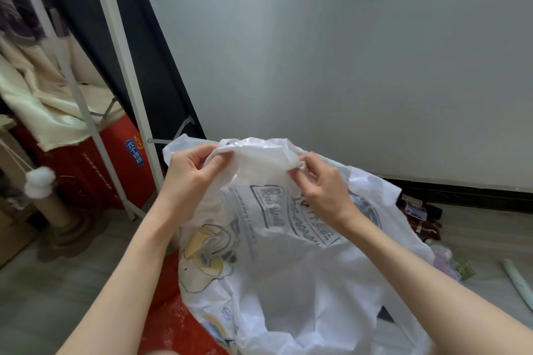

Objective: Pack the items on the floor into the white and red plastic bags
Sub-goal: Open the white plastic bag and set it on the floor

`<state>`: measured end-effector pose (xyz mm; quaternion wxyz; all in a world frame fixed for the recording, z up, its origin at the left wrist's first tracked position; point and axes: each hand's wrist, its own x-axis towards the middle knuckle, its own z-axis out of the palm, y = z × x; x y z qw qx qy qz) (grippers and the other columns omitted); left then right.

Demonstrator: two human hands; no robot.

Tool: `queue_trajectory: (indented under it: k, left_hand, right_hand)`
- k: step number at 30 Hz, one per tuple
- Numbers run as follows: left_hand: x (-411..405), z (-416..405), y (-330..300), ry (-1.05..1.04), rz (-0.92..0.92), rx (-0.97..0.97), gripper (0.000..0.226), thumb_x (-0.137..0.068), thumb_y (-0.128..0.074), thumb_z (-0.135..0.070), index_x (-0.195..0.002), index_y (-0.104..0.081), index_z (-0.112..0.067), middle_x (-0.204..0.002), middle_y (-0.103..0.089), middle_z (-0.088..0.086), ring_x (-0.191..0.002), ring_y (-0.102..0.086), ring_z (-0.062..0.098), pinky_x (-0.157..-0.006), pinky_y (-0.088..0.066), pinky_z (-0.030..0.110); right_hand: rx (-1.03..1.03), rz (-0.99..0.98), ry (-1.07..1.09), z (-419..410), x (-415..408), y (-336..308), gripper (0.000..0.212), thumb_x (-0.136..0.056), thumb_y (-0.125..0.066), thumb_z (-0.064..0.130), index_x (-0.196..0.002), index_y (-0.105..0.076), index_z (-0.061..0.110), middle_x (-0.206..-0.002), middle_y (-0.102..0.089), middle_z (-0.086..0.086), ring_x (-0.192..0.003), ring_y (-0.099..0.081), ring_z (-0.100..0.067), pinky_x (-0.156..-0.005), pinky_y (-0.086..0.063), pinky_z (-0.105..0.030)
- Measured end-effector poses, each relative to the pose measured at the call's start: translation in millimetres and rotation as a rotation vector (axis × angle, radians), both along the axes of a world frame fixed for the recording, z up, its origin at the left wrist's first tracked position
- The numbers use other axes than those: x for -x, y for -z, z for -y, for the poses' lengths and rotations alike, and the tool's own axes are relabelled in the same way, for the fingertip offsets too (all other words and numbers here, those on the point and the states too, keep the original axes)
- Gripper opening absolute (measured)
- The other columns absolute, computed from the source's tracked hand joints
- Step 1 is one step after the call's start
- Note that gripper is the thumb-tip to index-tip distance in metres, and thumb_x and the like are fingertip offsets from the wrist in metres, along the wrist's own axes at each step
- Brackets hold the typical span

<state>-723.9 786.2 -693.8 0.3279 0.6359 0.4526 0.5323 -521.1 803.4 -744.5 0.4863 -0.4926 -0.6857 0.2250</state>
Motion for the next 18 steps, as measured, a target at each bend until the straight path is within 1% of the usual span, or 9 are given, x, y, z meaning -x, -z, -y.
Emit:
queue_trajectory:
  k: [2, 5, 7, 9, 10, 12, 14, 16, 18]
  left_hand:
    - [11.2, -1.9, 3.3, -0.025, -0.159, 0.008, 0.011, -0.084, -0.059, -0.023, -0.082, -0.068, -0.028, -0.069, -0.069, -0.012, -0.063, -0.059, 0.002, -0.057, -0.046, 0.016]
    - [17.0, -6.4, 13.4, -0.118, -0.460, 0.028, 0.013, -0.088, -0.058, -0.028, -0.087, -0.070, -0.022, -0.077, -0.069, -0.002, -0.072, -0.062, 0.015, -0.064, -0.048, 0.033]
    - [11.9, -8.7, 15.8, -0.222, -0.618, -0.059, 0.018, -0.090, -0.055, -0.028, -0.104, -0.065, -0.021, -0.096, -0.067, -0.003, -0.086, -0.058, 0.012, -0.074, -0.047, 0.031]
    - [0.7, -7.5, 14.4, -0.201, -0.642, -0.217, 0.034, -0.090, -0.052, -0.034, -0.123, -0.053, -0.023, -0.112, -0.060, -0.004, -0.097, -0.053, 0.008, -0.087, -0.045, 0.032]
    - [-7.8, -5.6, 13.0, -0.158, -0.668, -0.294, 0.043, -0.088, -0.050, -0.042, -0.127, -0.048, -0.025, -0.116, -0.057, -0.004, -0.098, -0.053, 0.009, -0.088, -0.045, 0.033]
    - [-28.5, -2.1, 15.5, -0.053, -0.775, -0.405, 0.056, -0.082, -0.046, -0.057, -0.130, -0.043, -0.027, -0.118, -0.057, -0.005, -0.097, -0.058, 0.012, -0.081, -0.050, 0.033]
    - [-46.4, -0.3, 20.7, -0.016, -0.861, -0.501, 0.059, -0.078, -0.047, -0.059, -0.127, -0.045, -0.026, -0.108, -0.062, -0.005, -0.083, -0.063, 0.015, -0.066, -0.052, 0.029]
    - [-53.0, -3.3, 21.4, -0.079, -0.838, -0.568, 0.050, -0.078, -0.048, -0.055, -0.118, -0.054, -0.026, -0.090, -0.064, -0.006, -0.064, -0.061, 0.012, -0.053, -0.046, 0.021]
    - [-49.9, -8.1, 21.6, -0.131, -0.768, -0.591, 0.039, -0.080, -0.050, -0.050, -0.106, -0.063, -0.023, -0.080, -0.063, -0.005, -0.055, -0.056, 0.014, -0.049, -0.048, 0.025]
  right_hand:
    - [0.047, -0.113, 0.023, -2.2, -12.3, -8.5, 0.022, -0.088, -0.058, 0.016, -0.068, -0.047, 0.017, -0.060, -0.045, 0.004, -0.054, -0.040, -0.004, -0.055, -0.032, -0.018]
    - [0.044, -0.145, 0.046, -4.4, -22.7, -13.5, 0.025, -0.087, -0.061, 0.019, -0.066, -0.046, 0.020, -0.059, -0.046, 0.006, -0.051, -0.040, -0.003, -0.049, -0.032, -0.013]
    - [0.052, -0.139, 0.030, -2.8, -22.0, -13.7, 0.022, -0.087, -0.061, 0.022, -0.069, -0.048, 0.019, -0.063, -0.051, 0.005, -0.053, -0.043, -0.002, -0.050, -0.035, -0.012]
    - [0.052, -0.147, 0.010, -1.0, -18.8, -15.3, 0.020, -0.086, -0.062, 0.024, -0.070, -0.050, 0.020, -0.063, -0.054, 0.008, -0.053, -0.045, -0.001, -0.050, -0.036, -0.014]
    - [0.050, -0.149, 0.003, -0.5, -16.7, -16.1, 0.019, -0.086, -0.062, 0.023, -0.070, -0.051, 0.019, -0.063, -0.053, 0.009, -0.052, -0.045, -0.001, -0.050, -0.035, -0.013]
    - [0.061, -0.160, -0.028, 1.1, -11.0, -17.5, 0.019, -0.087, -0.061, 0.022, -0.070, -0.054, 0.015, -0.061, -0.051, 0.009, -0.052, -0.044, -0.001, -0.052, -0.034, -0.013]
    - [0.084, -0.204, -0.087, 2.6, -7.4, -18.3, 0.027, -0.091, -0.054, 0.023, -0.070, -0.055, 0.007, -0.059, -0.046, 0.004, -0.053, -0.039, -0.003, -0.054, -0.033, -0.018]
    - [0.111, -0.268, -0.097, 3.2, -8.8, -20.9, 0.033, -0.095, -0.046, 0.022, -0.067, -0.051, 0.006, -0.058, -0.040, 0.002, -0.052, -0.035, -0.004, -0.051, -0.031, -0.018]
    - [0.108, -0.249, -0.045, 1.4, -14.3, -21.6, 0.028, -0.095, -0.047, 0.018, -0.069, -0.054, 0.012, -0.061, -0.048, 0.003, -0.055, -0.042, -0.005, -0.054, -0.035, -0.017]
